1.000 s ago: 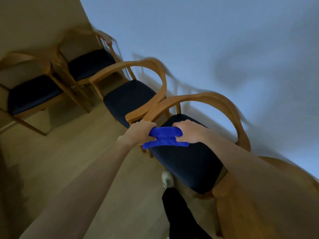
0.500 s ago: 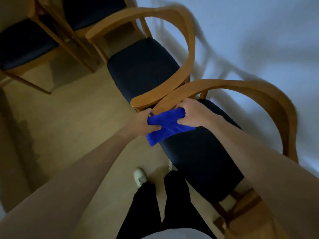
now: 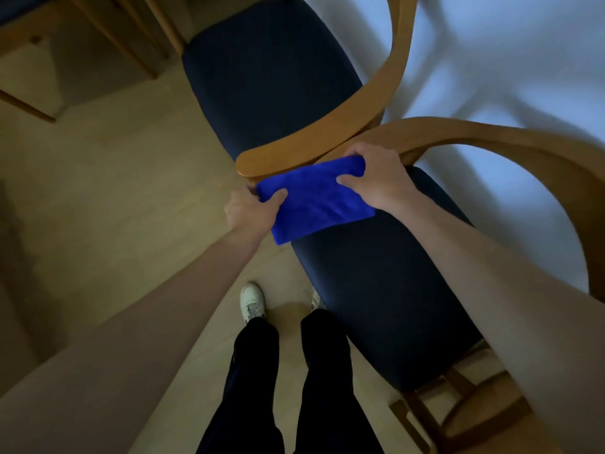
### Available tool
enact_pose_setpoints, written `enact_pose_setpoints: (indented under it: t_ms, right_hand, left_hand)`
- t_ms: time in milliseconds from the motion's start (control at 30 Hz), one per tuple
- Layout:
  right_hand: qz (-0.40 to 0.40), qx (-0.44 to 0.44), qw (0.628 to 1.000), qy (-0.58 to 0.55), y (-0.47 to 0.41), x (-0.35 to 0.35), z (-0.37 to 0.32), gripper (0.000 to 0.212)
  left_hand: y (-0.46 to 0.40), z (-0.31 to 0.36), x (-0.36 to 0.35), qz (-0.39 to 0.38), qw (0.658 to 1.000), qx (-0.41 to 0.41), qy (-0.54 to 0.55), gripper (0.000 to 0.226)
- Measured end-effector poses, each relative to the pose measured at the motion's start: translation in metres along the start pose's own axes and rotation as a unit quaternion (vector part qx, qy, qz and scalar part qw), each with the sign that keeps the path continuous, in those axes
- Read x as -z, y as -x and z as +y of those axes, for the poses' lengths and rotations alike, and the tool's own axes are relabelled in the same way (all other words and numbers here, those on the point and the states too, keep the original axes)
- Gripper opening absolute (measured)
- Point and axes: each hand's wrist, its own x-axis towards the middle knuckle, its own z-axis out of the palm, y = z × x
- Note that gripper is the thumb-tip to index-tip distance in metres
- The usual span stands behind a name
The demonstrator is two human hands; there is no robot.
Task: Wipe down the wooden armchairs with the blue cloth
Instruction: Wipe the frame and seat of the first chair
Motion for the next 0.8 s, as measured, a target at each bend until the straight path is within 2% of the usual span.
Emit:
enact_pose_setpoints:
  t_ms: [100,167,233,333,400,467,533,600,633,700,800]
  right_hand:
    - [0.023,0.001,0.999,-0.037,0.005,-0.004,-0.003,0.024]
    - [0.037,-0.012,0.998,-0.049,0.014,-0.004,-0.003,0.026]
    - [0.065,-0.033,0.995,-0.069,0.028,0.000,0.003,0.028]
    - [0.091,-0.054,0.990,-0.096,0.053,0.005,0.010,0.028]
    - [0.074,-0.055,0.991,-0.093,0.066,0.006,0.012,0.031]
    - [0.034,-0.056,0.994,-0.083,0.072,0.007,0.012,0.042]
    - [-0.040,-0.072,0.995,-0.060,0.072,0.007,0.010,0.079]
    - [-0.141,-0.091,0.985,-0.039,0.071,0.007,0.007,0.116]
    - [-0.169,-0.096,0.980,-0.045,0.071,0.008,0.006,0.126]
    - [-0.155,-0.080,0.982,-0.068,0.069,0.011,0.003,0.133]
    - [-0.105,0.024,0.992,-0.065,0.061,0.012,-0.002,0.120]
  left_hand:
    - [-0.004,0.006,-0.002,-0.022,0.997,0.075,-0.019,0.043]
    - [-0.005,0.012,0.001,-0.038,0.997,0.070,0.018,0.036]
    - [-0.003,0.025,0.002,-0.033,0.999,0.025,0.024,0.028]
    - [0.004,0.056,-0.001,0.013,0.997,-0.075,-0.024,0.024]
    - [0.009,0.078,-0.002,0.032,0.991,-0.128,-0.036,0.025]
    - [0.011,0.095,-0.001,0.047,0.977,-0.198,-0.058,0.025]
    - [0.011,0.106,0.001,-0.010,0.950,-0.299,-0.093,0.018]
    - [0.011,0.112,0.005,-0.135,0.902,-0.392,-0.123,0.012]
    - [0.011,0.113,0.008,-0.198,0.875,-0.422,-0.135,0.010]
    - [0.012,0.113,0.014,-0.300,0.825,-0.451,-0.158,0.008]
    - [0.015,0.108,0.023,-0.371,0.784,-0.461,-0.190,0.010]
